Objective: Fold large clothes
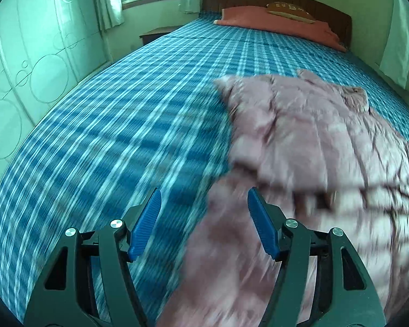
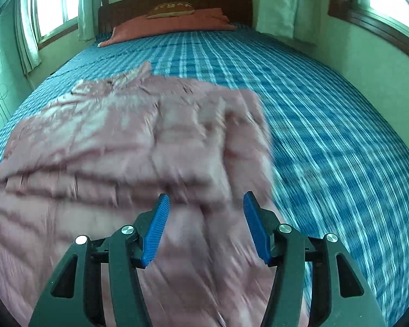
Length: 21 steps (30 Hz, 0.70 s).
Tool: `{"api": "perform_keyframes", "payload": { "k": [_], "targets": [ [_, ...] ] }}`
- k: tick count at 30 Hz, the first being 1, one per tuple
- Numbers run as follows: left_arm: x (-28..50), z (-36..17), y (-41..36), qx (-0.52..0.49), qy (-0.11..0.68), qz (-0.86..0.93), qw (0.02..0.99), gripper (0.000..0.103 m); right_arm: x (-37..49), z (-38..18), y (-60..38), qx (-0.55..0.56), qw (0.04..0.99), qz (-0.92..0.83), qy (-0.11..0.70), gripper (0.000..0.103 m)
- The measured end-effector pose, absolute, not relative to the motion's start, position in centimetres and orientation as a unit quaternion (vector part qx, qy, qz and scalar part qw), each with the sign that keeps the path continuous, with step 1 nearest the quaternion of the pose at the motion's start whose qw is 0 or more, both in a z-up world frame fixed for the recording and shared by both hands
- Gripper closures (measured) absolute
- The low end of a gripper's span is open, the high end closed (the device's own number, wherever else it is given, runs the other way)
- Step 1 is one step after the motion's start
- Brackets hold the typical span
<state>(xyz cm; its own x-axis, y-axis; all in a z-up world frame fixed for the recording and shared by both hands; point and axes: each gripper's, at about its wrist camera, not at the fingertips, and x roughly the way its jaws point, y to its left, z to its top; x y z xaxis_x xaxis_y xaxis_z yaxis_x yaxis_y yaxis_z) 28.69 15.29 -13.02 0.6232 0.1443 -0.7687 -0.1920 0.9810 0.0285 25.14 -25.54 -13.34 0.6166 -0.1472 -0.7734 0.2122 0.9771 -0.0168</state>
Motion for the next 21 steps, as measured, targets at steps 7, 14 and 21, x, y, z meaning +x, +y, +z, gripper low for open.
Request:
{"api": "perform_keyframes", "payload": {
  "k": [7, 14, 21],
  "targets": [
    [21.4, -13.4, 18.6, -0.062, 0.438, 0.114, 0.889, 0.037, 17.6, -13.8, -29.1, 0.059, 0.886, -0.130, 0.442, 0.047],
    [15.1, -13.4, 21.3, -0.095, 0.447, 0.124, 0.881, 0.037, 11.1, -14.3, -32.4, 0.087, 0.876, -0.155, 0.448, 0.047],
    [9.3, -13.6, 23.4, -0.159, 0.446, 0.129, 0.871, 0.037, 5.6, -14.8, -33.8, 0.117, 0.870, -0.156, 0.453, 0.046]
  ]
}}
